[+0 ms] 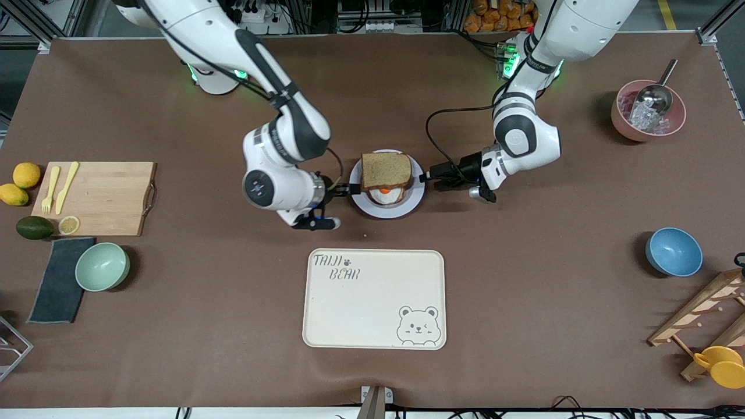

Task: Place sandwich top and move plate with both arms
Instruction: 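Carry the bread slice over the egg toast with the right gripper, then lower the bread onto the egg toast and open the right gripper, then withdraw the right gripper while the left gripper starts dragging the plate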

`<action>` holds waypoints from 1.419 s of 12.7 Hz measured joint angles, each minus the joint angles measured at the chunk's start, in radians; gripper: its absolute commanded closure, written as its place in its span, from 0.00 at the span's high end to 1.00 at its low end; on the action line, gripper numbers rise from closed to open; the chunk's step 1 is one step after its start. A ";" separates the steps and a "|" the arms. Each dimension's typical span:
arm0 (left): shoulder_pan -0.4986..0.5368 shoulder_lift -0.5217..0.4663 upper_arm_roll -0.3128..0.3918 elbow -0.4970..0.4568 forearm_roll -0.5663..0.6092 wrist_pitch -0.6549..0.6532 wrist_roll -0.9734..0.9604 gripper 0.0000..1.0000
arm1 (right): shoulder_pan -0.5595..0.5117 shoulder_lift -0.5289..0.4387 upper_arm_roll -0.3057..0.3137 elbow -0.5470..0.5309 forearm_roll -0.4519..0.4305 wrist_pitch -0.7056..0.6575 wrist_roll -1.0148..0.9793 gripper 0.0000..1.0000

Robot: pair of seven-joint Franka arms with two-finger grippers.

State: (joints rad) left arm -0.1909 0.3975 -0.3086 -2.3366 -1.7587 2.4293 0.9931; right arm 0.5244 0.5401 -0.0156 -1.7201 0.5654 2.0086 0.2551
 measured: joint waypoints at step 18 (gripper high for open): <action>-0.045 0.122 0.000 0.017 -0.299 0.003 0.338 0.11 | -0.510 -0.158 -0.168 0.398 -0.384 -0.623 -0.400 1.00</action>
State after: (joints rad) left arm -0.2363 0.5196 -0.3087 -2.3193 -2.0574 2.4323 1.3314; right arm 0.0145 0.3817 -0.1832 -1.3222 0.1815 1.3858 -0.1452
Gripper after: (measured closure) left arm 0.568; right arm 0.000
